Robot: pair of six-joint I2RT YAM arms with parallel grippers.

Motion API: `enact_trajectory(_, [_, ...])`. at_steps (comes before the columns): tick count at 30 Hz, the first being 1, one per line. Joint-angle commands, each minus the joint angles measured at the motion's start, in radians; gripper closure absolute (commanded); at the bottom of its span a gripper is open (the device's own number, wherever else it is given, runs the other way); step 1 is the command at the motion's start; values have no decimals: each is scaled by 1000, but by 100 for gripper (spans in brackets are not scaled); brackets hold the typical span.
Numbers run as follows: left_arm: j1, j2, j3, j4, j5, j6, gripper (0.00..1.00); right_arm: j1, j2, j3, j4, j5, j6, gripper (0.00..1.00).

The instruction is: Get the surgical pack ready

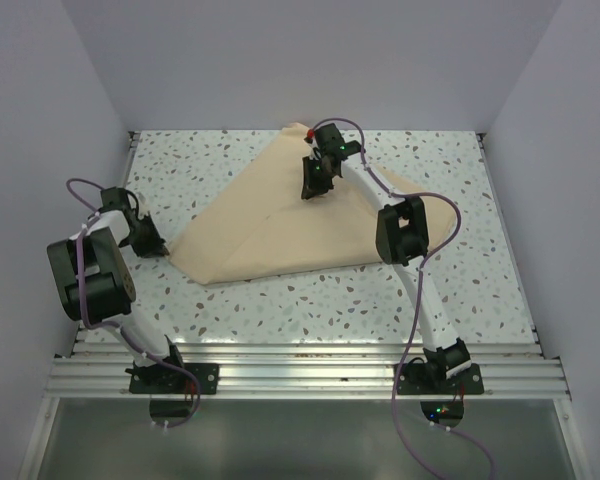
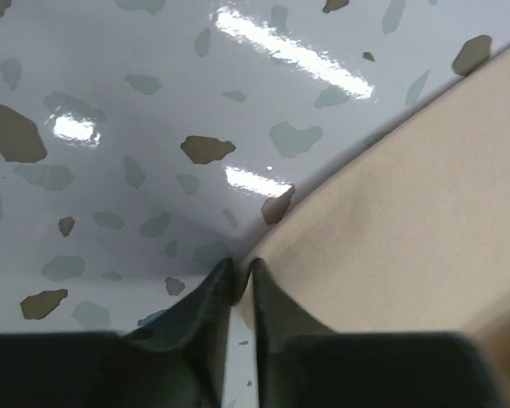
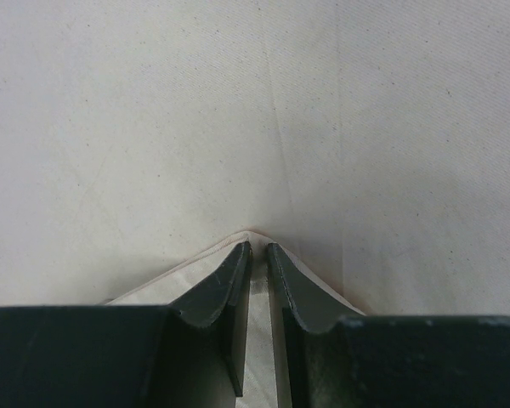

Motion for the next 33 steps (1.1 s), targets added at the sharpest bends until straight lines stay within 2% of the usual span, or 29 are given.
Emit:
enact_trajectory(1, [1, 98, -71, -152, -97, 3, 92, 10, 94, -16, -65, 34, -15, 81])
enact_trajectory(2, [1, 95, -65, -154, -90, 3, 100, 10, 96, -16, -63, 32, -13, 81])
enact_trajectory(5, [1, 44, -45, -162, -1, -8, 100, 12, 102, -18, -68, 32, -13, 81])
enact_trajectory(6, [1, 20, -40, -162, 81, -15, 100, 12, 100, -19, -66, 32, -15, 82])
enact_trajectory(9, [-23, -92, -13, -171, 226, -83, 100, 13, 100, -21, -69, 34, -13, 82])
enact_trajectory(12, [-75, -215, 20, -171, 309, -185, 100, 13, 99, -22, -71, 35, -4, 82])
enact_trajectory(16, [-155, -353, 26, -151, 323, -359, 100, 13, 99, -22, -74, 44, 7, 82])
enact_trajectory(19, [-193, -433, 41, -152, 349, -431, 100, 13, 106, -21, -77, 52, 16, 83])
enact_trajectory(27, [-227, -475, 145, -143, 447, -557, 100, 12, 117, -27, -68, 46, 31, 82])
enact_trajectory(33, [-275, -442, 192, -12, 524, -719, 100, 13, 119, -31, -72, 57, 25, 82])
